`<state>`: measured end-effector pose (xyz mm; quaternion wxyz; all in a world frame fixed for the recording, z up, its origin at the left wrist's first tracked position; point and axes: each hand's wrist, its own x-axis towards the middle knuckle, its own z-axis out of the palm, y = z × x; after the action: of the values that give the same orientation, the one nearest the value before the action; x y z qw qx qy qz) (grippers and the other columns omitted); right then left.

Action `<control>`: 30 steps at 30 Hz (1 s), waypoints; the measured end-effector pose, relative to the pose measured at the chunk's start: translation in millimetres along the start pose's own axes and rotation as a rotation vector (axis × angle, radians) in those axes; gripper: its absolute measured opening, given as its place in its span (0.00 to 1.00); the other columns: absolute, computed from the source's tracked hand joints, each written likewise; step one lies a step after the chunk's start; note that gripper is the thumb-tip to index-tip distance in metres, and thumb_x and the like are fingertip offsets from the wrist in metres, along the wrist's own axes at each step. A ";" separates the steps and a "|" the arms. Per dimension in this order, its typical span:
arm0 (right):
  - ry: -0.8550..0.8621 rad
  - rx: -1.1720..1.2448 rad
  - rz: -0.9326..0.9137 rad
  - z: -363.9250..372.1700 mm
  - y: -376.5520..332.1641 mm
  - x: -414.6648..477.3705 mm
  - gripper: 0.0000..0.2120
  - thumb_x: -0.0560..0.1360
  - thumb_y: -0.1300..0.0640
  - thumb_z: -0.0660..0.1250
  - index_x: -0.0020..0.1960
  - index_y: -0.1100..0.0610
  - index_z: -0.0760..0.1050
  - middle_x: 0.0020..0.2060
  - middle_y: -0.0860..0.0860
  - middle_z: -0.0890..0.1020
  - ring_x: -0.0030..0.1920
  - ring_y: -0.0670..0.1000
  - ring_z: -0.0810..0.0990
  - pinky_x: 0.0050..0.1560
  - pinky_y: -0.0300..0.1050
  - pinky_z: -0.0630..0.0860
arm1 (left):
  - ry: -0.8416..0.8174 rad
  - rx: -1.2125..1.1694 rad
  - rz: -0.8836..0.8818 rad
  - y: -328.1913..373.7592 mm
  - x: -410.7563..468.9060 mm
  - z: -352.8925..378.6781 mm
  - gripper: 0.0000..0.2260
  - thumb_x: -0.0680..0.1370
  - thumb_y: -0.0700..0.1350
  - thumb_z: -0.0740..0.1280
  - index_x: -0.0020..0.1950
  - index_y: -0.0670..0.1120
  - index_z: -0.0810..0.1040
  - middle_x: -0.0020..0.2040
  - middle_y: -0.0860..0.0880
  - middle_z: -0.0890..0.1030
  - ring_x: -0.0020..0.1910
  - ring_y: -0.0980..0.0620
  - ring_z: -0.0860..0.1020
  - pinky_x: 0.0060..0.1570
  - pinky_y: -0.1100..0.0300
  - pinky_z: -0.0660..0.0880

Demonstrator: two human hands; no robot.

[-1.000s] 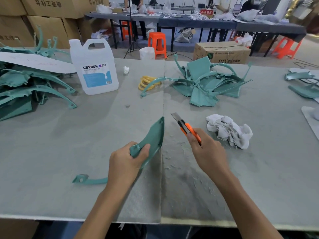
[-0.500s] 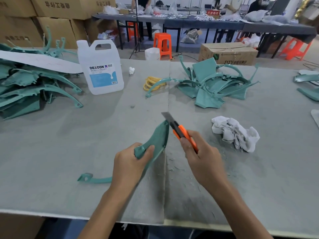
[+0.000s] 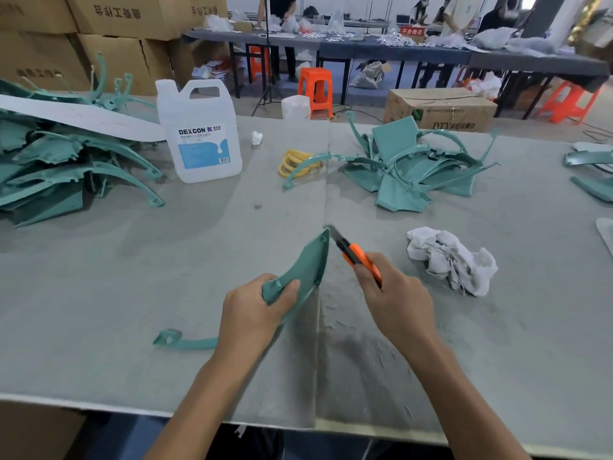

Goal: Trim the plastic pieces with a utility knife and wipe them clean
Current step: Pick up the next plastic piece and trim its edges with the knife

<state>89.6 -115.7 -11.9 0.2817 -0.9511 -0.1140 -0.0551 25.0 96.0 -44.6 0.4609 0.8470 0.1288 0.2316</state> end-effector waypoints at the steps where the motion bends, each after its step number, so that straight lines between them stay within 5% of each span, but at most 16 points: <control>1: -0.037 -0.020 0.038 0.0 4.8 2.4 0.13 0.83 0.38 0.54 0.60 0.43 0.72 0.34 0.50 0.80 0.38 0.57 0.80 0.42 0.53 0.77 | -0.015 0.004 0.003 0.9 -0.9 -0.8 0.20 0.71 0.69 0.63 0.30 0.54 0.71 0.24 0.54 0.68 0.25 0.55 0.65 0.25 0.62 0.61; 8: -0.010 0.247 -0.013 -3.7 11.5 -33.3 0.13 0.77 0.31 0.53 0.54 0.35 0.70 0.33 0.50 0.81 0.31 0.50 0.80 0.37 0.58 0.81 | -0.129 -0.235 -0.181 -5.4 -9.4 -10.0 0.21 0.65 0.67 0.74 0.51 0.56 0.82 0.44 0.56 0.85 0.41 0.57 0.83 0.38 0.63 0.74; 12: 0.047 0.292 -0.060 -18.3 -1.0 -48.8 0.08 0.78 0.34 0.56 0.53 0.34 0.70 0.36 0.50 0.82 0.32 0.52 0.81 0.35 0.61 0.80 | -0.222 -0.127 -0.152 -10.4 -15.1 -12.8 0.03 0.72 0.57 0.76 0.43 0.61 0.84 0.38 0.58 0.85 0.33 0.62 0.79 0.32 0.68 0.71; 17: 0.046 0.191 -0.151 -43.3 -13.0 -54.5 0.11 0.79 0.37 0.57 0.61 0.27 0.67 0.35 0.46 0.82 0.30 0.47 0.80 0.35 0.56 0.80 | -0.237 0.005 -0.146 -10.7 -10.0 -4.6 0.09 0.75 0.58 0.73 0.36 0.62 0.78 0.33 0.61 0.82 0.34 0.62 0.79 0.31 0.67 0.69; 21: -0.093 0.028 -0.253 -50.9 -28.3 -59.1 0.19 0.79 0.36 0.54 0.68 0.21 0.58 0.35 0.40 0.80 0.32 0.44 0.78 0.31 0.42 0.74 | -0.272 0.077 -0.145 -10.9 -3.4 7.5 0.08 0.77 0.62 0.67 0.42 0.61 0.75 0.36 0.54 0.82 0.38 0.53 0.80 0.38 0.56 0.74; 23: -0.130 -0.025 -0.278 -52.5 -35.6 -59.0 0.19 0.78 0.35 0.51 0.69 0.22 0.56 0.37 0.34 0.78 0.35 0.44 0.78 0.32 0.41 0.72 | -0.272 0.156 -0.139 -14.2 -1.5 10.5 0.11 0.78 0.64 0.64 0.44 0.58 0.75 0.37 0.53 0.81 0.39 0.52 0.79 0.38 0.55 0.72; 26: -0.170 -0.100 -0.309 -55.6 -43.5 -54.0 0.21 0.79 0.35 0.51 0.72 0.26 0.56 0.30 0.41 0.76 0.32 0.47 0.76 0.33 0.41 0.72 | -0.266 0.240 -0.107 -16.6 -3.0 12.1 0.13 0.78 0.66 0.61 0.46 0.58 0.73 0.37 0.54 0.79 0.38 0.52 0.77 0.36 0.57 0.68; 30: -0.213 -0.227 -0.328 -65.0 -58.0 -40.3 0.20 0.82 0.39 0.51 0.73 0.30 0.54 0.35 0.43 0.75 0.36 0.50 0.77 0.36 0.48 0.72 | -0.255 0.254 -0.068 -18.1 -4.5 12.8 0.16 0.78 0.66 0.59 0.38 0.58 0.67 0.33 0.54 0.75 0.35 0.55 0.74 0.33 0.58 0.64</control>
<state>33.7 -111.5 66.0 0.1463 -0.9460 -0.2891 -0.0119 27.7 94.6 -67.0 0.3702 0.9161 0.1261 0.0885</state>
